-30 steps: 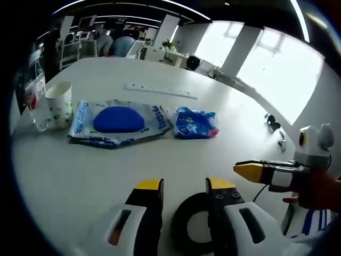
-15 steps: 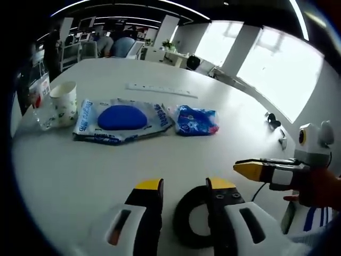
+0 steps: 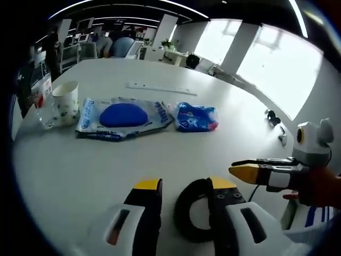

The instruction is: Arrange the tabletop items into an orderly group along one side of the table until the central work area is clear of visible clutter.

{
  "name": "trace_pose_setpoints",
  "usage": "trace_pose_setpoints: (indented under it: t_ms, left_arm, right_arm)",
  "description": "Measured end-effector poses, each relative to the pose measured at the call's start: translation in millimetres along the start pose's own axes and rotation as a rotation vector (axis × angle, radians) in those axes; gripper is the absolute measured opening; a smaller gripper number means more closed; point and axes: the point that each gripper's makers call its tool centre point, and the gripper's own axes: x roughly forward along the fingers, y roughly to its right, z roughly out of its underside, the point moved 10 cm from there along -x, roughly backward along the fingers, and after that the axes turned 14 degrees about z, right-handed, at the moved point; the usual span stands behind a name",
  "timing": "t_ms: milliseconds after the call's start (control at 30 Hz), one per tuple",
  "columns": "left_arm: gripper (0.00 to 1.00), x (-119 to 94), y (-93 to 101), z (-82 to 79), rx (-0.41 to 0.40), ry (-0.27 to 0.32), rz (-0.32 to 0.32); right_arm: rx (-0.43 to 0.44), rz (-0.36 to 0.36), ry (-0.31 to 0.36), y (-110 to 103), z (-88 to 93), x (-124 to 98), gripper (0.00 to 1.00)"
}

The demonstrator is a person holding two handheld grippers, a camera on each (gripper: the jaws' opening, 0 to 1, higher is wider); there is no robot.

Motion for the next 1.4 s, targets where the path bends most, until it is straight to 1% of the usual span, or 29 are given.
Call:
trace_pose_setpoints:
  t_ms: [367,533,767,933,1067,1100,1200,1300,1400]
  left_arm:
    - [0.34,-2.9,2.6,6.4,0.019,-0.028,-0.002]
    - [0.34,-3.8,4.9,7.8,0.033,-0.035,0.000]
    - [0.35,-3.9,8.0,12.6,0.051,-0.054,0.002]
    - [0.35,-1.3,9.4,18.2,0.062,-0.080,0.002]
    - [0.36,0.7,10.7,22.1,0.076,-0.095,-0.001]
    - [0.36,1.3,10.5,23.9,0.088,-0.110,-0.003]
    - [0.36,1.9,9.9,26.9,0.085,-0.114,-0.005]
    - [0.36,3.4,9.0,30.5,0.097,-0.132,-0.012]
    - [0.36,4.2,7.2,33.2,0.094,-0.135,-0.017]
  right_arm:
    - [-0.054,-0.010,-0.019,-5.7,2.1,2.7,0.17]
    - [-0.092,-0.019,-0.032,-9.0,4.5,4.1,0.18]
    - [-0.116,-0.029,-0.045,-12.2,7.8,5.2,0.18]
    - [-0.170,-0.035,-0.061,-16.2,9.7,6.9,0.19]
    - [-0.192,-0.037,-0.065,-17.9,11.8,8.0,0.20]
    - [-0.197,-0.037,-0.069,-18.3,12.4,7.9,0.20]
    - [-0.227,-0.039,-0.078,-20.0,14.5,9.1,0.21]
    - [-0.246,-0.035,-0.087,-20.3,16.0,11.0,0.21]
    - [-0.259,-0.036,-0.098,-20.6,16.8,12.0,0.21]
